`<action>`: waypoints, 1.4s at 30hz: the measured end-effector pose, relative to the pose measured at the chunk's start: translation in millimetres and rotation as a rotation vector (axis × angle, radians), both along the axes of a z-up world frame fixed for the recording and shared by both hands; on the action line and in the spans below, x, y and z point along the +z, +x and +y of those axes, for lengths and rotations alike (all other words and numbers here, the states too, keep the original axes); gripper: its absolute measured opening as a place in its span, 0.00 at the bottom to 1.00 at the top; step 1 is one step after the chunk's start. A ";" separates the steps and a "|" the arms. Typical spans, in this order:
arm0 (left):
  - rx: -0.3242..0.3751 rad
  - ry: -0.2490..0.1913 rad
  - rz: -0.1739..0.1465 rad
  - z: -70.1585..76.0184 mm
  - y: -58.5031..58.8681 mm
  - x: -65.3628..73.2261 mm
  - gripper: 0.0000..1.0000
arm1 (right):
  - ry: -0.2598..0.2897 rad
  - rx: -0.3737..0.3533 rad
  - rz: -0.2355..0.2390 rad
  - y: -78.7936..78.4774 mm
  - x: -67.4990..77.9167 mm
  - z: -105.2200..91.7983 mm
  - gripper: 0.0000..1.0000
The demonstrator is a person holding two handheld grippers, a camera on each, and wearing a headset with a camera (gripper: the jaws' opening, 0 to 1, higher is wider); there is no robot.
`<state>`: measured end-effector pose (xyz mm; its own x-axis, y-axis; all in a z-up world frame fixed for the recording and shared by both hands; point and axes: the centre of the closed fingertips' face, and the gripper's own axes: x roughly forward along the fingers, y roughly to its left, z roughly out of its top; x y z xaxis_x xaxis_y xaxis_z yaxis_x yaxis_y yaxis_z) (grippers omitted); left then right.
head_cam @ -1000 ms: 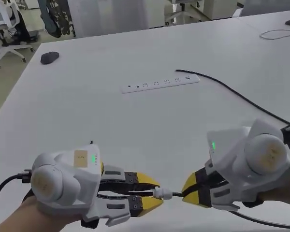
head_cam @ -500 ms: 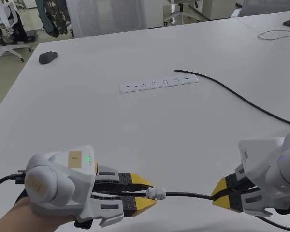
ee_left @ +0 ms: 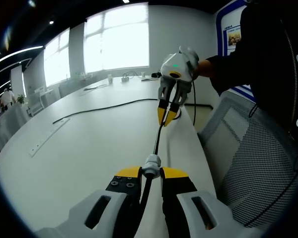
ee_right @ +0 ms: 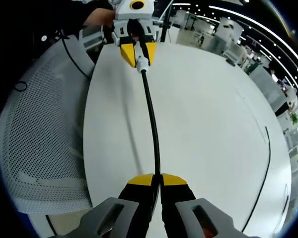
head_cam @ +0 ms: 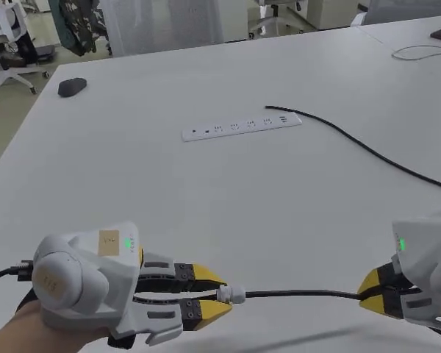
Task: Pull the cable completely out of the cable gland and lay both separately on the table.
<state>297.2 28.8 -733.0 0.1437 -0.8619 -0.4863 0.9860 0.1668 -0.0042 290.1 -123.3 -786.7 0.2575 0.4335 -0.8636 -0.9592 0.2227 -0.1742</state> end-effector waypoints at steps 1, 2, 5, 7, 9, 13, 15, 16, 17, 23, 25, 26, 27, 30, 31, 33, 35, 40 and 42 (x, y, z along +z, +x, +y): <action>0.000 0.005 -0.004 0.7 -0.1 -0.8 0.15 | -0.016 -0.002 -0.005 1.4 -2.2 -3.2 0.00; 0.001 0.006 -0.004 0.9 -0.3 -0.8 0.15 | -0.023 -0.006 0.000 1.4 -3.6 -4.8 0.00; 0.005 0.006 0.001 3.1 -0.8 -0.7 0.15 | -0.035 -0.012 -0.009 2.8 -5.5 -8.3 0.00; 0.008 0.009 0.002 5.1 -0.7 -0.7 0.15 | -0.023 -0.020 0.006 0.9 -4.6 -6.9 0.00; 0.008 0.011 0.002 5.9 -0.6 -0.7 0.15 | -0.017 -0.033 0.011 1.5 -4.9 -6.3 0.00; 0.012 0.037 -0.013 7.8 0.6 -2.9 0.15 | -0.086 -0.033 -0.011 5.5 -9.2 -13.9 0.04; 0.012 0.037 -0.011 8.8 0.2 -3.0 0.15 | -0.098 -0.031 -0.008 4.3 -12.2 -14.8 0.12; 0.013 0.039 -0.010 9.5 0.1 -3.2 0.15 | -0.086 -0.032 0.026 0.1 -11.6 -13.3 0.11; 0.013 0.042 -0.011 10.3 -0.1 -3.3 0.15 | -0.069 -0.032 0.018 2.0 -8.0 -10.6 0.12; 0.014 0.035 -0.019 9.5 -0.1 -0.1 0.15 | 0.129 -0.057 0.056 2.1 22.2 27.6 0.21; 0.013 0.034 -0.018 8.9 -0.4 1.1 0.15 | 0.210 -0.036 0.041 4.6 37.9 48.7 0.20; 0.014 0.031 -0.019 8.6 -0.2 2.2 0.15 | 0.243 -0.022 0.043 4.2 45.3 60.1 0.19; 0.013 0.029 -0.018 8.2 -0.5 3.1 0.15 | 0.259 -0.008 0.033 4.9 49.8 68.3 0.19; 0.016 0.010 -0.019 6.5 -0.2 8.0 0.15 | 0.289 0.028 0.027 6.6 58.9 91.5 0.22; 0.020 0.004 -0.021 6.1 0.4 9.9 0.15 | 0.292 0.042 0.033 6.3 59.3 96.9 0.22; 0.020 0.000 -0.021 6.0 0.7 11.2 0.15 | 0.303 0.065 0.024 8.8 62.2 112.1 0.22; 0.020 -0.004 -0.020 5.4 -0.1 12.0 0.15 | 0.299 0.105 0.035 5.8 61.8 125.3 0.20; 0.019 -0.002 -0.024 4.9 -1.1 12.7 0.15 | 0.258 0.162 0.036 5.5 51.1 140.4 0.17; 0.021 -0.005 -0.020 4.4 -1.1 13.4 0.15 | 0.252 0.173 0.035 4.5 49.2 144.0 0.13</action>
